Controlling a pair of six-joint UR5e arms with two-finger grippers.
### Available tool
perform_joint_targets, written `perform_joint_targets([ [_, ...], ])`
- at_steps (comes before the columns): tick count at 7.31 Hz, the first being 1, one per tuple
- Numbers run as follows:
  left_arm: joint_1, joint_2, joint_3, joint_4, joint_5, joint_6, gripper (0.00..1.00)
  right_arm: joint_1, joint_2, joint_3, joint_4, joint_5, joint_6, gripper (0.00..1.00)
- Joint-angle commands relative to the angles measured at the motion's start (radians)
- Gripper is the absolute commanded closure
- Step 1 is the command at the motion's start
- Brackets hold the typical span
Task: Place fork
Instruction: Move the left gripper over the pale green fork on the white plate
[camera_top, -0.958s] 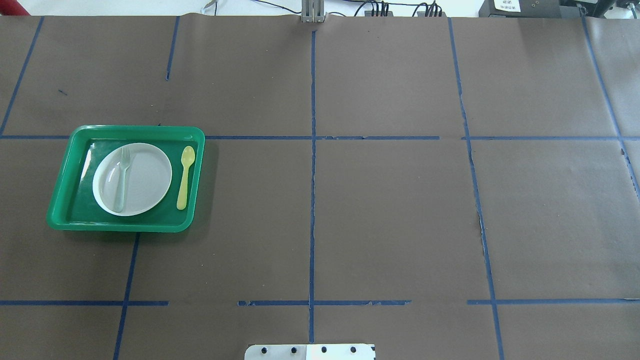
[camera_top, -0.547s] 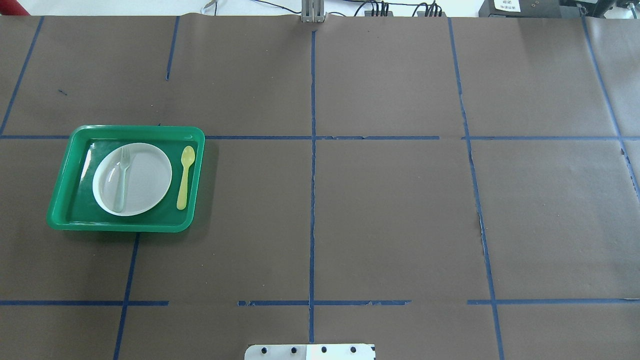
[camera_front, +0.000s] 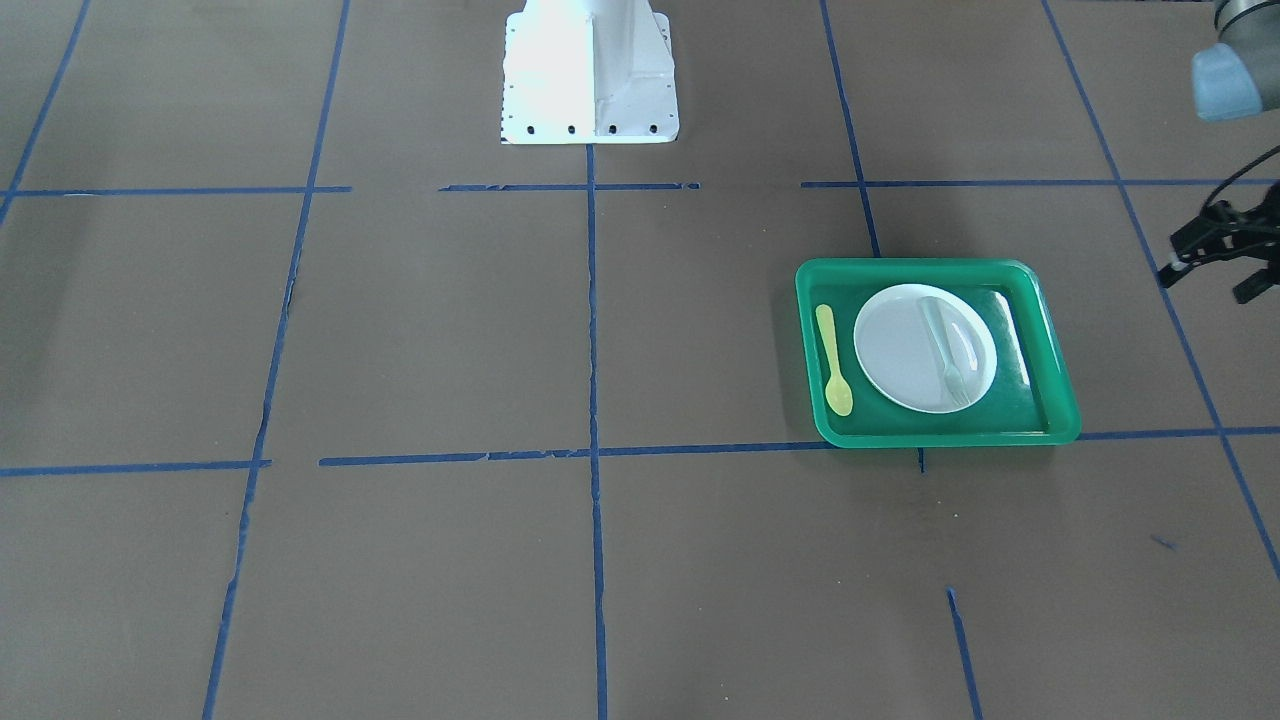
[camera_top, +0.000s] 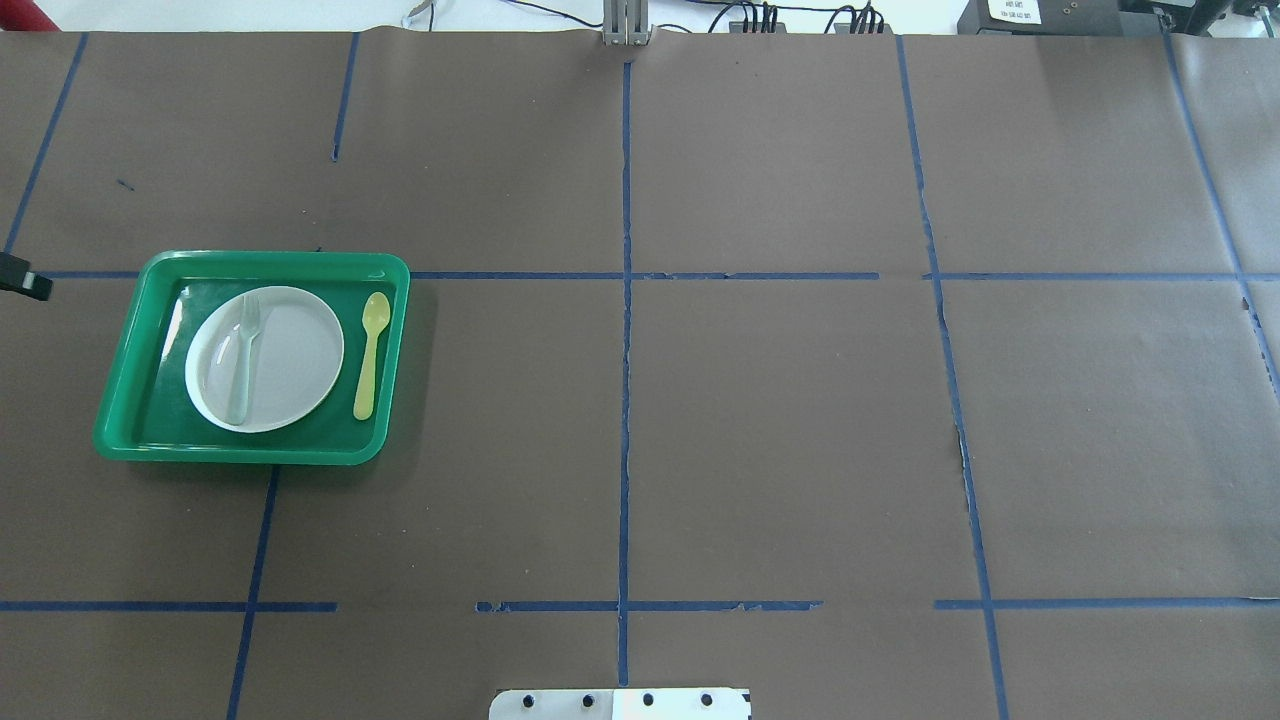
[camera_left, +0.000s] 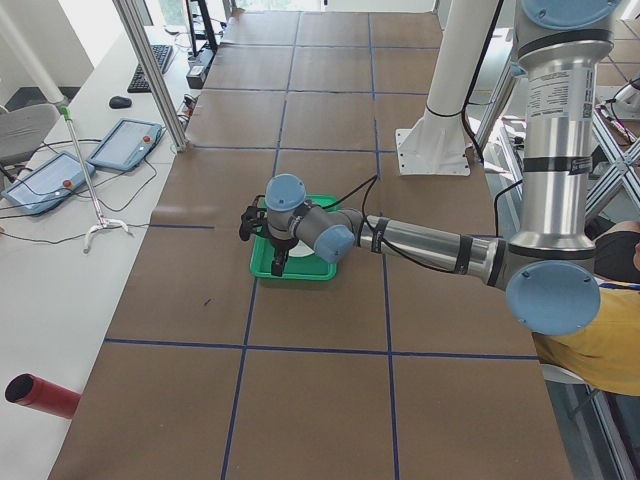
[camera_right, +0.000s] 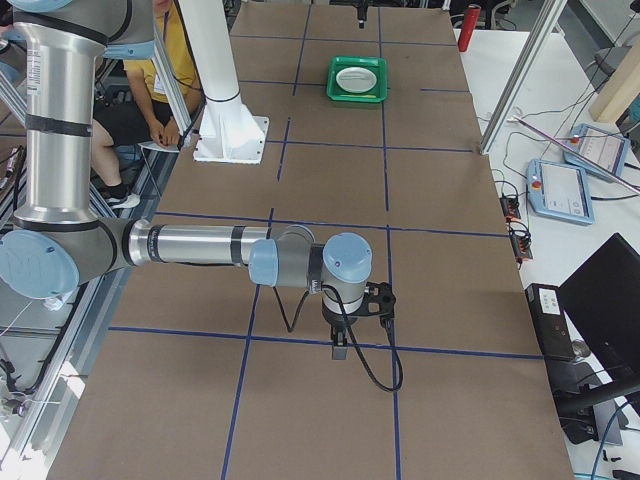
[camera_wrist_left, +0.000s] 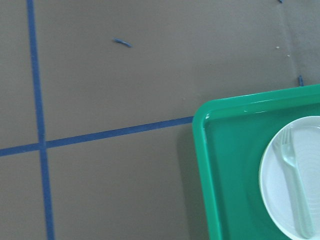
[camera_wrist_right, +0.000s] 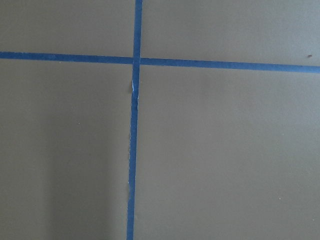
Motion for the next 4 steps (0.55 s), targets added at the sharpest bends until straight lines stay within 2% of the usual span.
perform_joint_targets([
  [1, 0.216, -0.094, -0.001, -0.003, 0.14, -0.268, 0.0, 0.0, 0.0, 0.0, 0.0, 0.0, -0.001, 0.0],
  [2, 0.278, -0.142, 0.028, -0.001, 0.194, -0.337, 0.0, 0.0, 0.0, 0.0, 0.0, 0.0, -0.001, 0.0],
  [4, 0.295, -0.188, 0.11, -0.001, 0.203, -0.345, 0.03, 0.0, 0.0, 0.0, 0.0, 0.0, -0.001, 0.0],
])
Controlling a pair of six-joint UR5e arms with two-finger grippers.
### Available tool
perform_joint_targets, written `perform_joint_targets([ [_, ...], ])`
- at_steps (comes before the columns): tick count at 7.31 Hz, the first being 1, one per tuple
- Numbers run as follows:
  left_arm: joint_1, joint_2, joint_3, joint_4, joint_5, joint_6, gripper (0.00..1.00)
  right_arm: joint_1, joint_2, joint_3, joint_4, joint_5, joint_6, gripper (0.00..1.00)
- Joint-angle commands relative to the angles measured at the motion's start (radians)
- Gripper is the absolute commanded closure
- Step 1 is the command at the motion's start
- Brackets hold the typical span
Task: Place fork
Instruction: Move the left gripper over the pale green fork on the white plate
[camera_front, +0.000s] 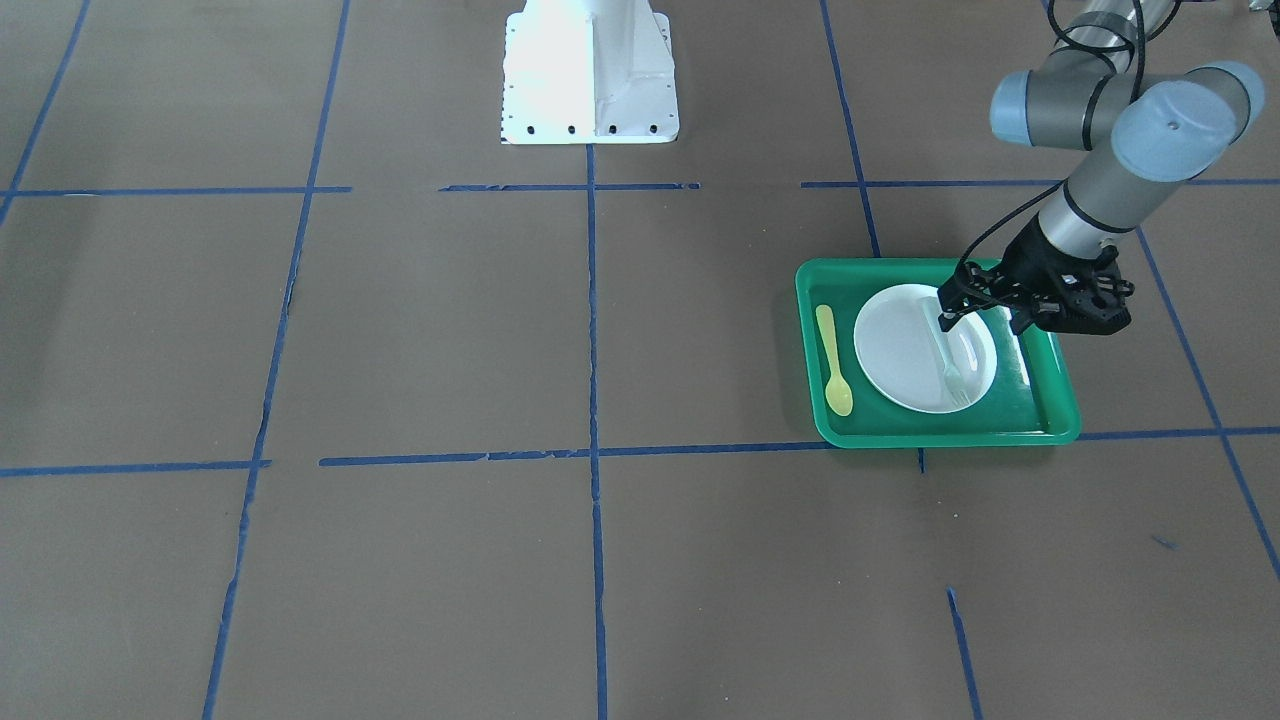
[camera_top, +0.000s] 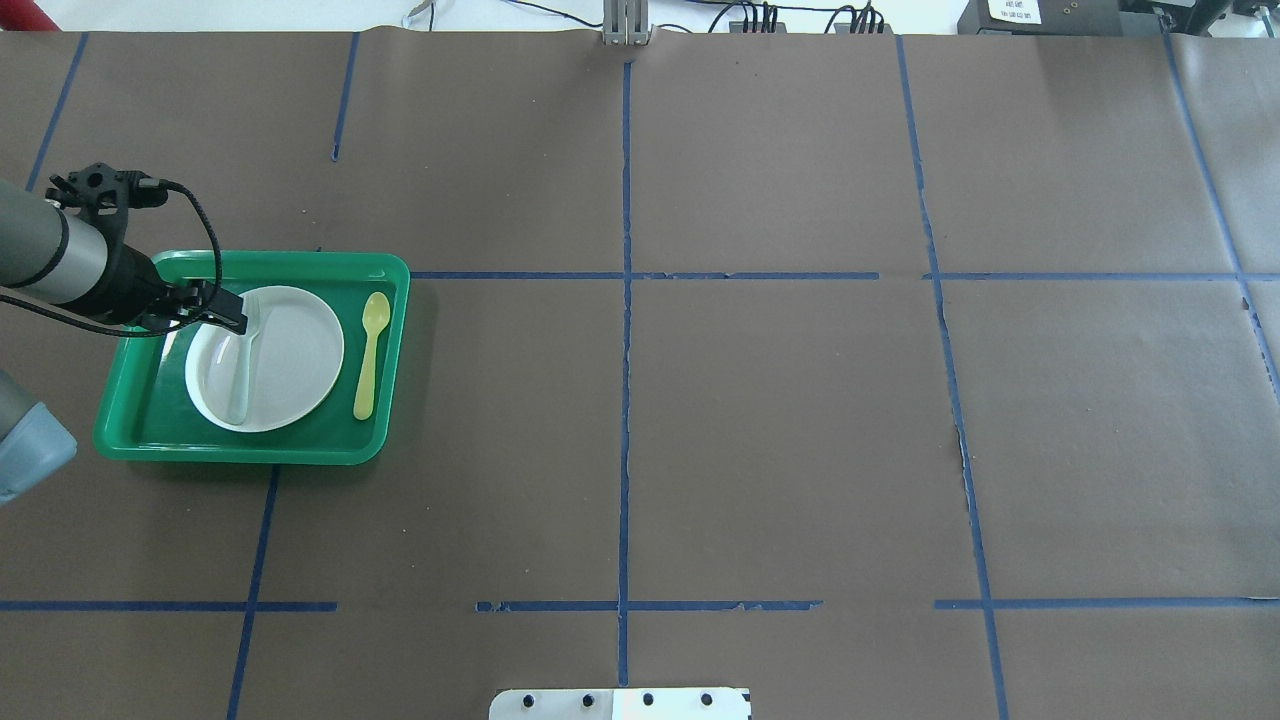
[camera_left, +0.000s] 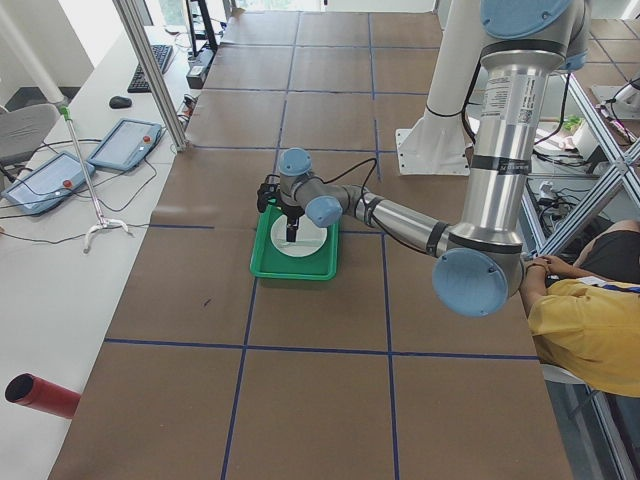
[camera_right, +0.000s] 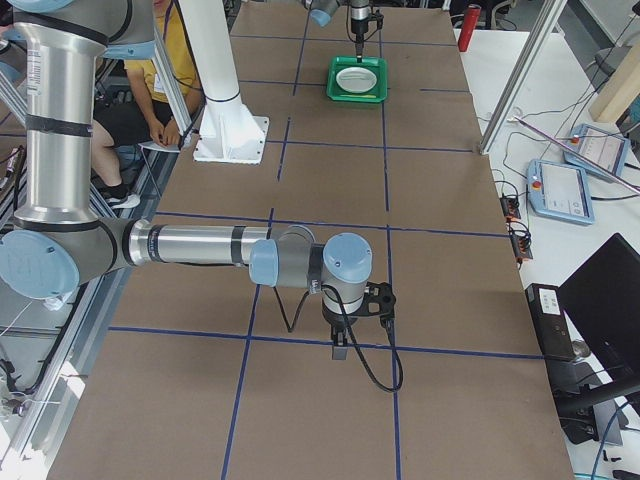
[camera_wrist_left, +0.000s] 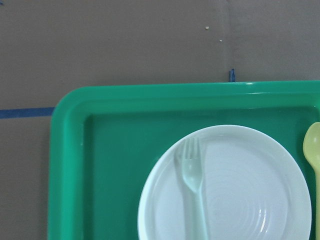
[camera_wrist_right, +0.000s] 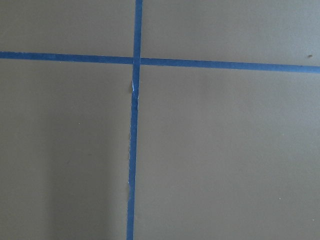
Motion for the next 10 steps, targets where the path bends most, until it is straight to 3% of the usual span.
perform_joint_targets([
  [1, 0.025, -0.056, 0.085, 0.001, 0.014, -0.02, 0.05, 0.0, 0.0, 0.0, 0.0, 0.0, 0.001, 0.0],
  [7, 0.03, -0.054, 0.116, 0.01, 0.005, -0.021, 0.29, 0.0, 0.0, 0.0, 0.0, 0.0, 0.0, 0.0],
  [10, 0.031, -0.053, 0.116, 0.01, 0.004, -0.021, 0.33, 0.0, 0.0, 0.0, 0.0, 0.0, 0.0, 0.0],
])
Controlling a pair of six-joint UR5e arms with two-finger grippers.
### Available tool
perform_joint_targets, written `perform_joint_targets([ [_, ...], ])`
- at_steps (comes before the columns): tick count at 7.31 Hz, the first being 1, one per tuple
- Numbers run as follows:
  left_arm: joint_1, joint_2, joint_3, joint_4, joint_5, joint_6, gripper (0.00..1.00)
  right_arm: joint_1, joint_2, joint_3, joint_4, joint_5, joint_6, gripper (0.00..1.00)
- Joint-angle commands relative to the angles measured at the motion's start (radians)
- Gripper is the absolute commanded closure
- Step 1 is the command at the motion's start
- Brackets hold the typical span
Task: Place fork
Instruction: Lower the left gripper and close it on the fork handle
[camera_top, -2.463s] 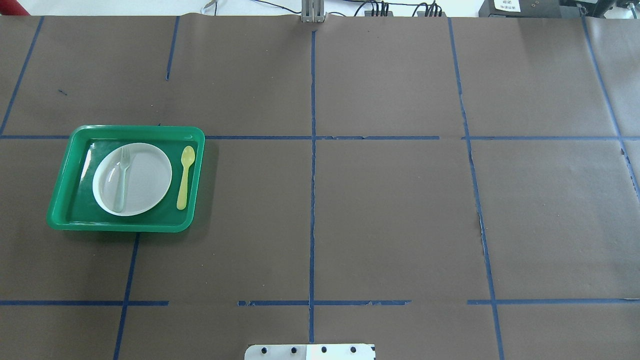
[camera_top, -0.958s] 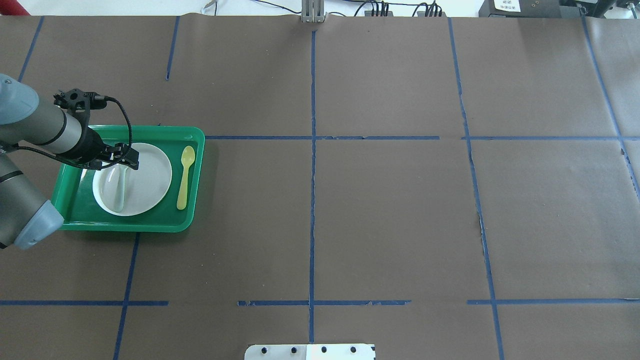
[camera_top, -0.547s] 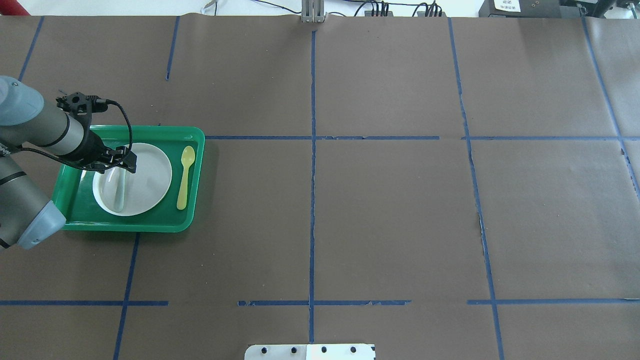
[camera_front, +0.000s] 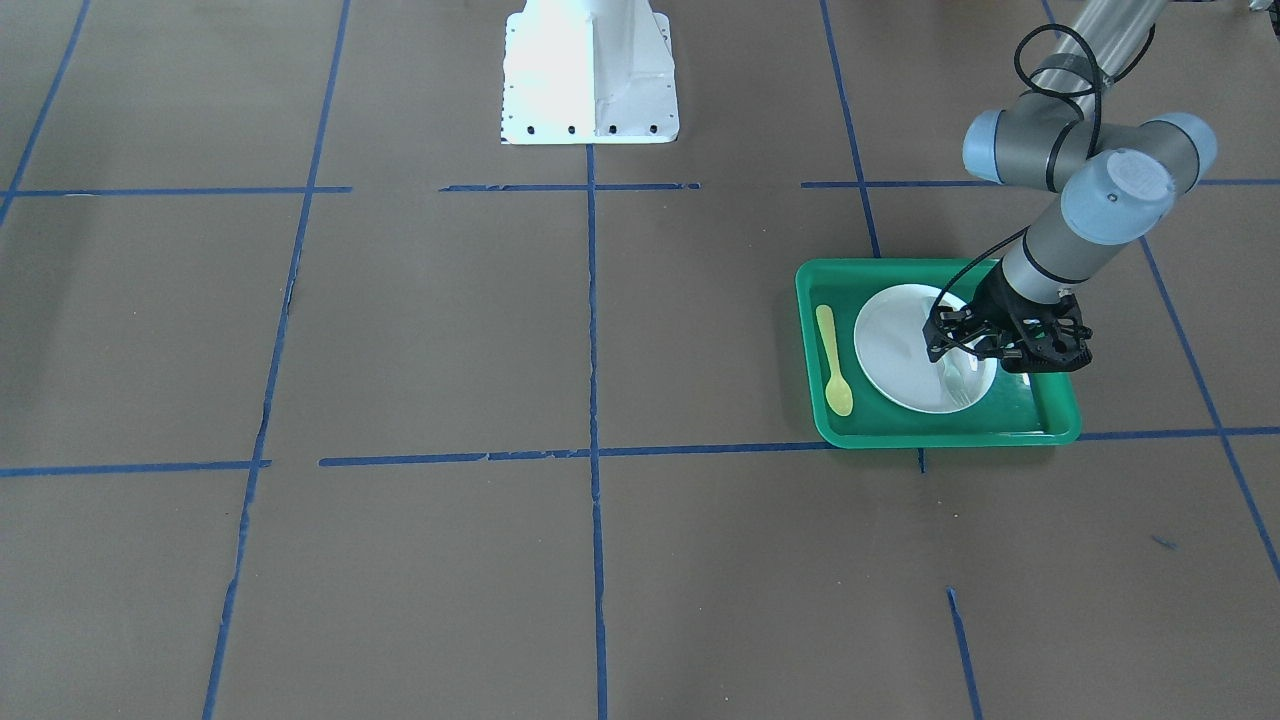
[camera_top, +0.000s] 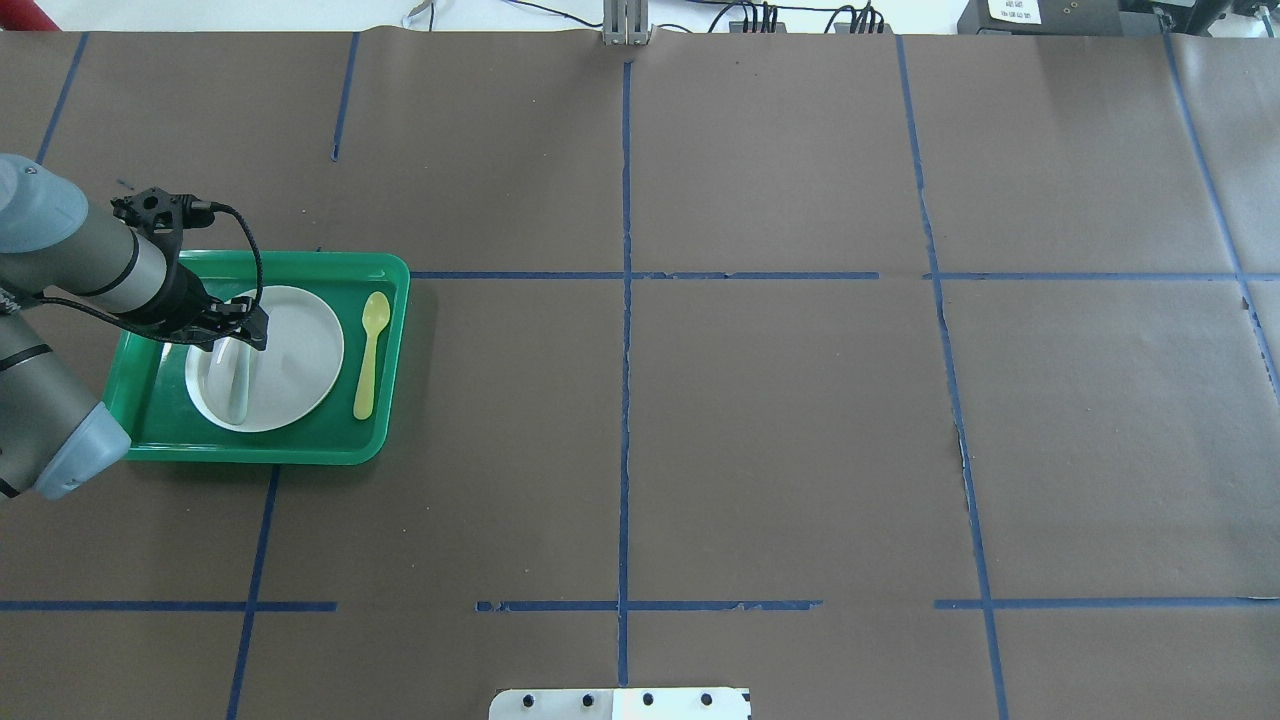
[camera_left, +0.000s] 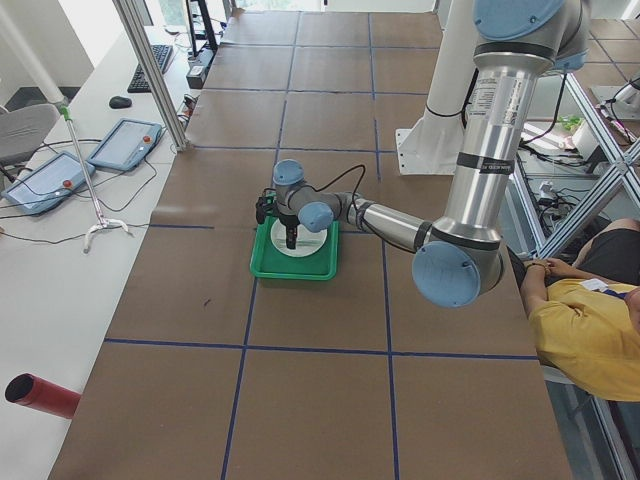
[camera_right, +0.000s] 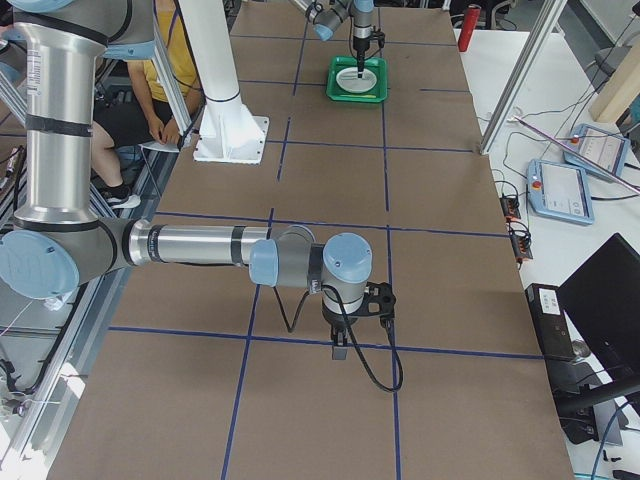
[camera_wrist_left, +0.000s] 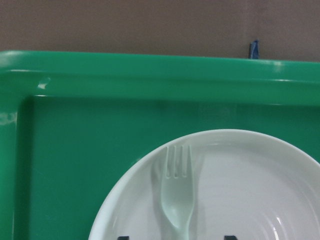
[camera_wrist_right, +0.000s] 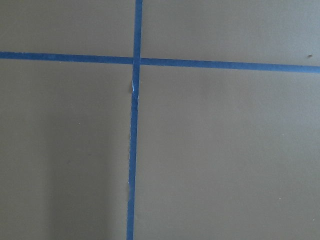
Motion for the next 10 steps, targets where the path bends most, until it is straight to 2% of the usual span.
perform_joint_targets([
  [1, 0.003, 0.001, 0.0, 0.0, -0.001, 0.0, 0.33, 0.0, 0.0, 0.0, 0.0, 0.0, 0.001, 0.0],
  [5, 0.016, -0.002, 0.015, 0.0, -0.001, 0.0, 0.36, 0.0, 0.0, 0.0, 0.0, 0.0, 0.001, 0.0],
  [6, 0.016, -0.002, 0.015, 0.0, -0.001, -0.002, 0.43, 0.0, 0.0, 0.0, 0.0, 0.0, 0.001, 0.0],
  [7, 0.019, -0.002, 0.012, 0.0, -0.001, -0.002, 0.45, 0.0, 0.0, 0.0, 0.0, 0.0, -0.001, 0.0],
  [8, 0.019, -0.002, 0.012, 0.0, -0.001, -0.002, 0.6, 0.0, 0.0, 0.0, 0.0, 0.0, 0.001, 0.0],
  [10, 0.019, -0.002, 0.012, 0.0, -0.001, 0.0, 0.73, 0.0, 0.0, 0.0, 0.0, 0.0, 0.001, 0.0],
])
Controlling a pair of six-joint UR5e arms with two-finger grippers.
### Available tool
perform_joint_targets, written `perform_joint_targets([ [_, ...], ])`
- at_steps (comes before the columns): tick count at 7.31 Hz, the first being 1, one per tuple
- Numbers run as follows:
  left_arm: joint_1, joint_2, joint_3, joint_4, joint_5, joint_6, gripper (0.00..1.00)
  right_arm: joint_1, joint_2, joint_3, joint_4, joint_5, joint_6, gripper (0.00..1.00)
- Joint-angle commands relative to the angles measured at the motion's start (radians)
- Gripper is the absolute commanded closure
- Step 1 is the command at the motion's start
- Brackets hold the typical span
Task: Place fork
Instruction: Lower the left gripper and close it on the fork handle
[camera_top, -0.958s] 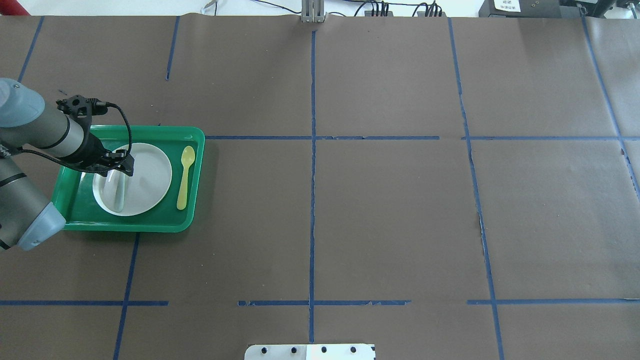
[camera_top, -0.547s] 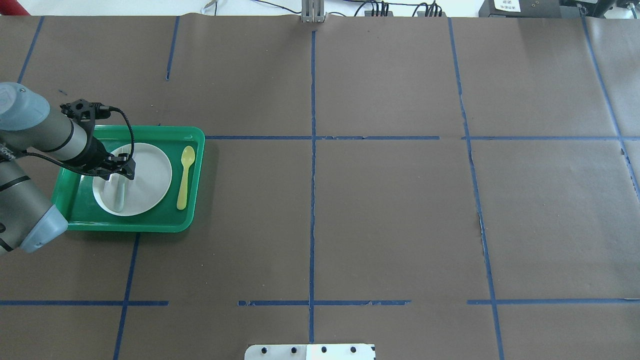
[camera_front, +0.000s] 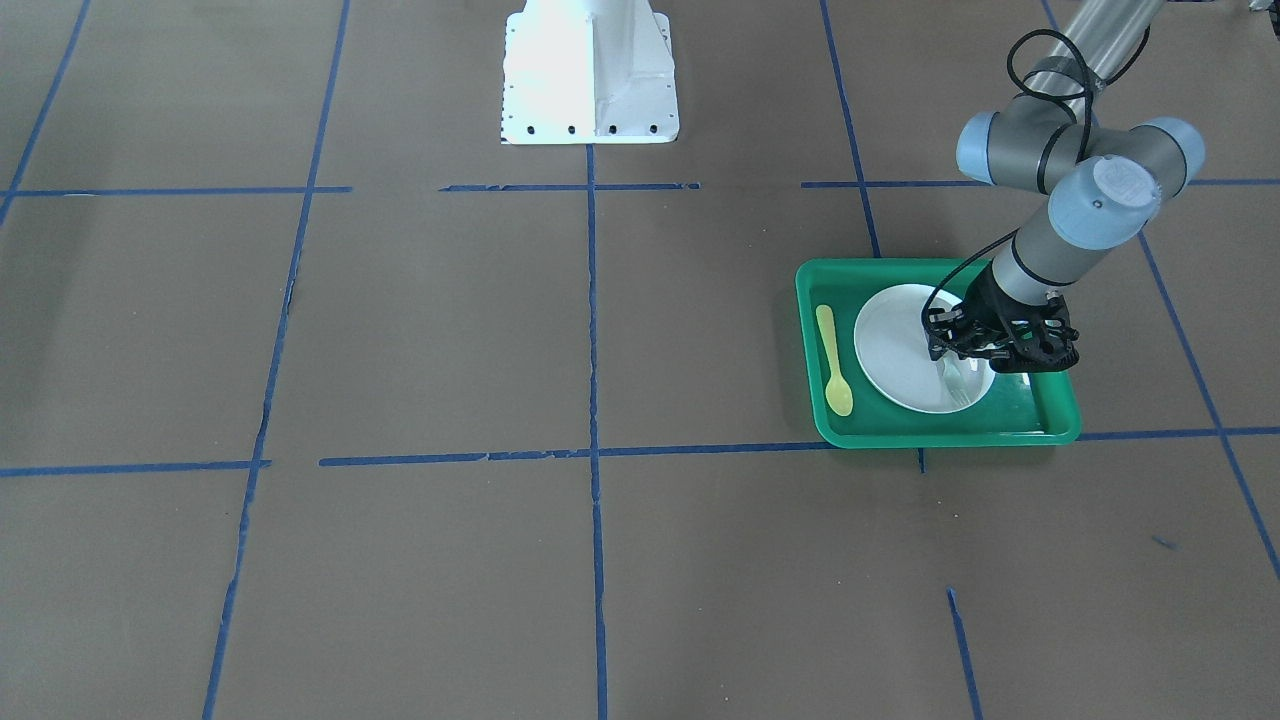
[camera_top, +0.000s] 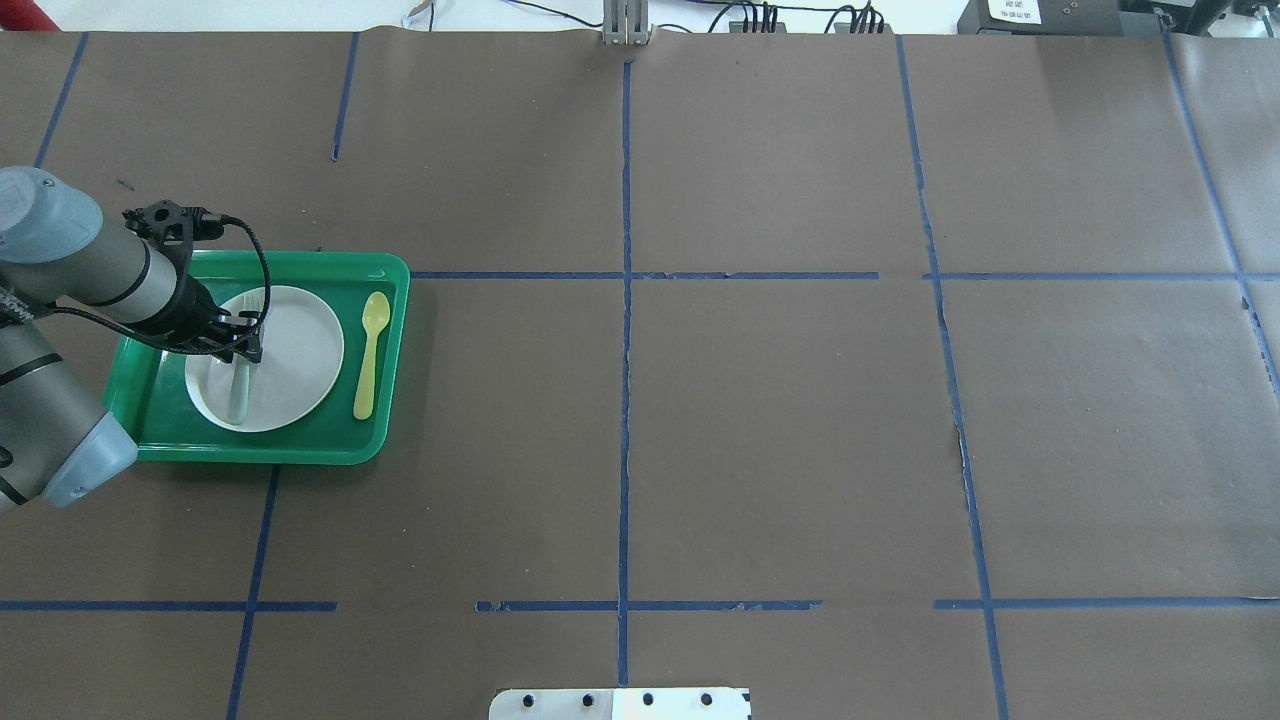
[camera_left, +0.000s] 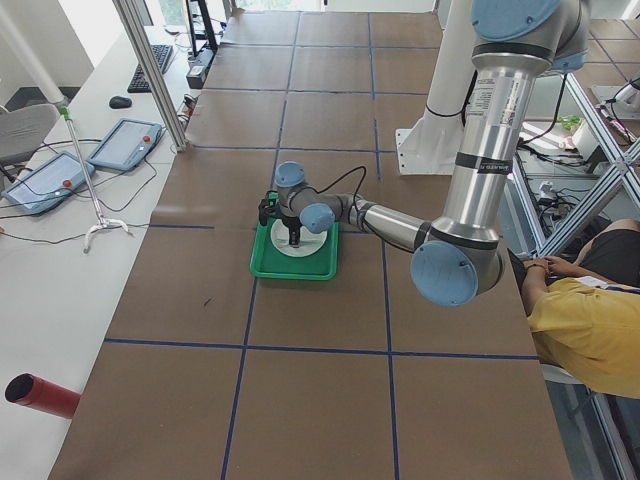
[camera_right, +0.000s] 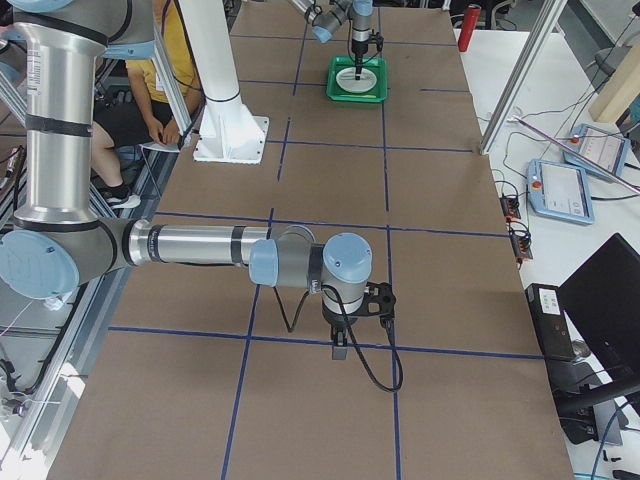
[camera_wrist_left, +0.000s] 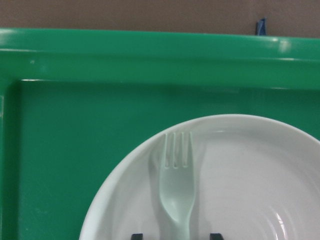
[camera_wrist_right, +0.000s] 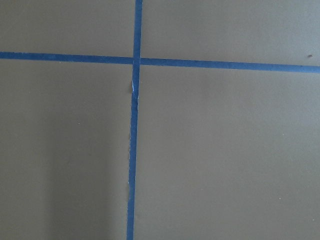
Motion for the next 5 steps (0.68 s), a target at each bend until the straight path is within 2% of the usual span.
perform_joint_targets([
  [1, 0.003, 0.0, -0.002, 0.0, 0.0, 0.001, 0.79, 0.0, 0.0, 0.0, 0.0, 0.0, -0.001, 0.0],
  [3, 0.005, 0.0, -0.006, 0.002, 0.0, -0.001, 1.0, 0.0, 0.0, 0.0, 0.0, 0.0, -0.001, 0.0],
  [4, 0.003, -0.002, -0.026, 0.035, -0.002, -0.001, 1.0, 0.0, 0.002, 0.0, 0.0, 0.0, 0.0, 0.0],
  [5, 0.003, -0.002, -0.087, 0.116, -0.002, 0.001, 1.0, 0.0, 0.0, 0.0, 0.0, 0.0, 0.0, 0.0],
])
